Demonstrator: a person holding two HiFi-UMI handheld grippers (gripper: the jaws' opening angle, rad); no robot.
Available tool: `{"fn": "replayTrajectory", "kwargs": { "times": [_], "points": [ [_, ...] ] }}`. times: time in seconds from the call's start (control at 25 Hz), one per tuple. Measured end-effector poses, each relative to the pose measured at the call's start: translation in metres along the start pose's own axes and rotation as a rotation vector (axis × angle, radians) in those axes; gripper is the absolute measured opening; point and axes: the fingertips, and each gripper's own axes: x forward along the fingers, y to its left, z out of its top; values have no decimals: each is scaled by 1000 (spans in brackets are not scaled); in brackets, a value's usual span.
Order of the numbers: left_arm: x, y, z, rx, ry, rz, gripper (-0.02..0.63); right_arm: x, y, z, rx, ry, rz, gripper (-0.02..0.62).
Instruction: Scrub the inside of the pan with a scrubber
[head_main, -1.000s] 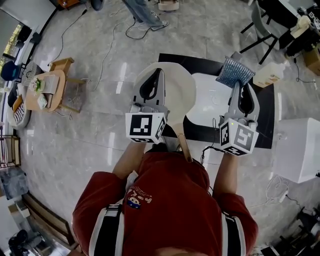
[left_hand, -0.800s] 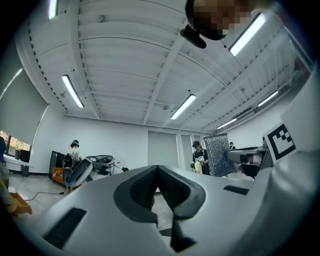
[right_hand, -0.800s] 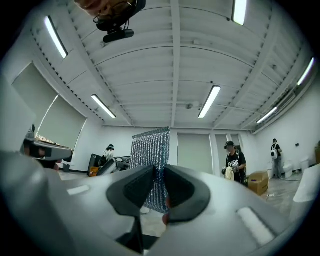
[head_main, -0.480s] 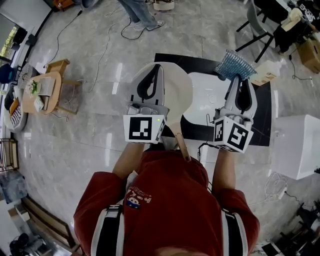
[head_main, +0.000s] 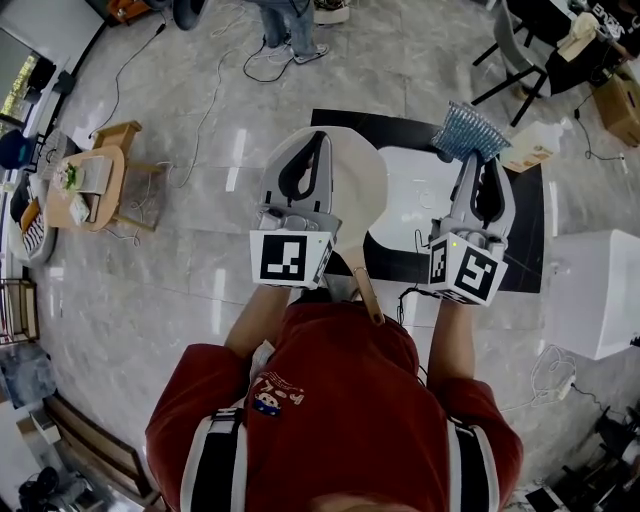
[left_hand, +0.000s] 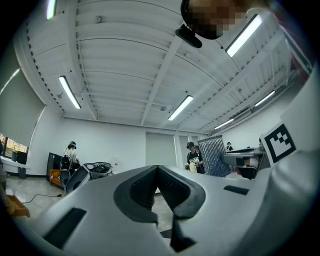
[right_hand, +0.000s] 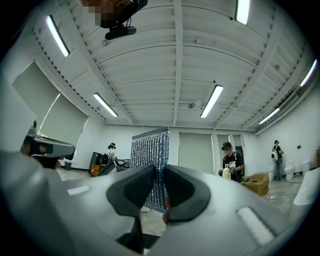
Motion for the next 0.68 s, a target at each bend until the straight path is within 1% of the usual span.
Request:
{"fn": "replayTrajectory", "kwargs": {
  "times": [0.36,0.68],
  "points": [
    [-2,2,4,1,-4,-2,5,1,7,5,-24,1,16,83],
    [0,-1,4,0,-11,-6,5,1,7,5,-21,-2,21,83]
  ]
}}
